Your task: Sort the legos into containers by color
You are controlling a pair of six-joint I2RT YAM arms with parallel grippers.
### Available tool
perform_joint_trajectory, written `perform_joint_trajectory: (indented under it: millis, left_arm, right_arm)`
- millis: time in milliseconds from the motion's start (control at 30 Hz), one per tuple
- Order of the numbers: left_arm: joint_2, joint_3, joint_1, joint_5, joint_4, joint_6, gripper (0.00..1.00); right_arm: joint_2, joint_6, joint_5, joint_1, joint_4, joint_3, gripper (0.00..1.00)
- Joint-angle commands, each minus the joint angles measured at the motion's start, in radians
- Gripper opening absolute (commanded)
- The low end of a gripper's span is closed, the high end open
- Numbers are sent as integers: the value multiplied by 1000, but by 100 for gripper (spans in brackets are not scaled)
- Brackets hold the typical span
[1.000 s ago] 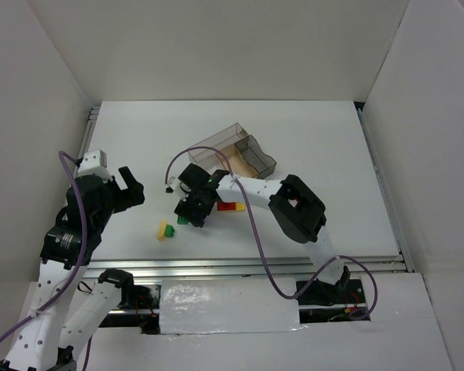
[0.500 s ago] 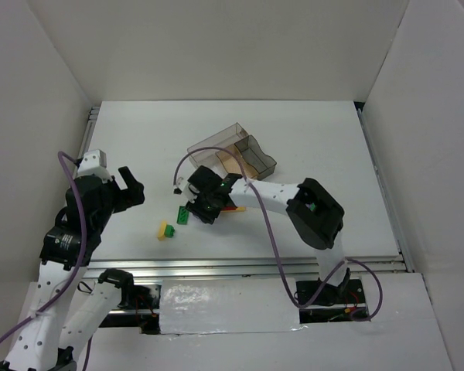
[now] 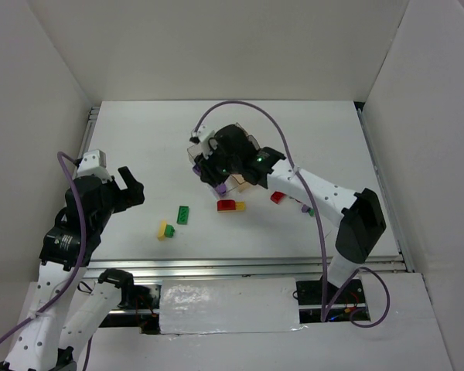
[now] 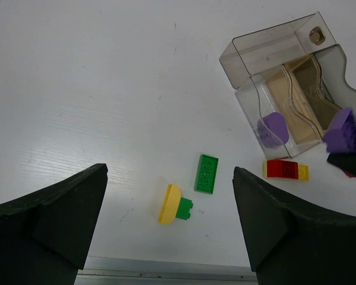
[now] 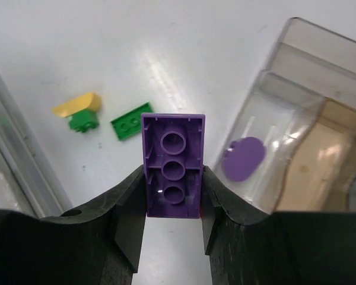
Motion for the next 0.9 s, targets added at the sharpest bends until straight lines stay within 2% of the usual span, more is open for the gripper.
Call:
perform_joint_trajectory:
  millis: [0,300,467,500,567,633,667,700,733,867]
  left_arm:
    - [-8,8,7,6,44,16,99]
    - [-5,8,9,9,45,19,99]
    - [-2,6,7,21,50,21,99]
    - [0,6,7,23,48,22,100]
    - [1,8,9,26,48,24,99]
    - [1,6,7,29,48,24,99]
    - [0,6,7,30,48,25,100]
    - [1,6,7,30,50,25,100]
    - [0,6,7,32,51,25,99]
    - [3,6,7,33,50,27,100]
  right_arm:
    - [-33,21,-20,-82,-46,72,22]
    - [96,1,124,-157,-77,124,23]
    - [203,27,143,-160,-63,162,29]
    - [229,37,147,-160,-65,174,34]
    - [251,50,149,-160,-68,185,38]
    - [271,62,138,-160,-70,200,56]
    - [272,68,132,-157,-63,202,68]
    - [268,77,131,-159,-57,201,95]
    - [260,84,129,-159,-50,196,100]
    - [199,108,155,-169,-25,182,100]
